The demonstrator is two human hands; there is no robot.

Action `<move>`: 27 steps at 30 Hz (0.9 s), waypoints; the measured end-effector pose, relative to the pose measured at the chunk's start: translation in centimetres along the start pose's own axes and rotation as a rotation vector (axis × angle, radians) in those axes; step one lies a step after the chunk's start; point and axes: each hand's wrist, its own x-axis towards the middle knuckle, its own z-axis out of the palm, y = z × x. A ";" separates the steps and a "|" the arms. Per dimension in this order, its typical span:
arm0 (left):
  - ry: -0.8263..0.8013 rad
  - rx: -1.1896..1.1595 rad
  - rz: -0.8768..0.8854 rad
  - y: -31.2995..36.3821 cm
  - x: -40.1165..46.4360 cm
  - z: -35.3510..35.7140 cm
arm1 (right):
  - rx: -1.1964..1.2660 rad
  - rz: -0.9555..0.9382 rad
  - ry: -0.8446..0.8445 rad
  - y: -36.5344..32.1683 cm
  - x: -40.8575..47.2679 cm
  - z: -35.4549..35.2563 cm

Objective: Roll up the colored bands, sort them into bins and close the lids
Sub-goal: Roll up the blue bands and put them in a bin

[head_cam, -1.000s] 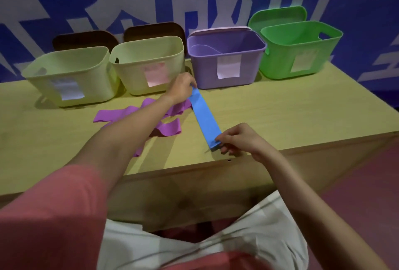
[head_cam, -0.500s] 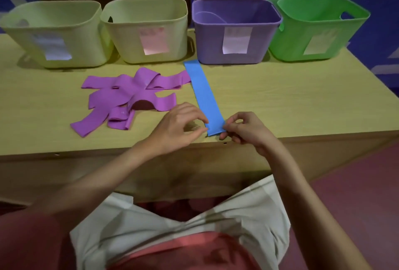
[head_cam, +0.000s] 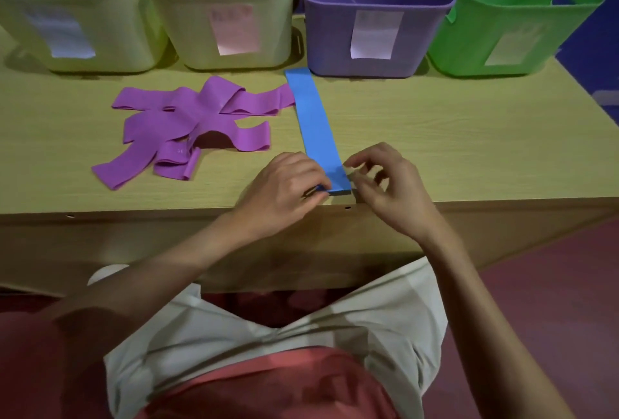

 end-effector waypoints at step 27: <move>0.239 -0.015 -0.475 3.6 -1.4 0.6 | 0.087 -0.025 0.015 1.7 -0.2 2.8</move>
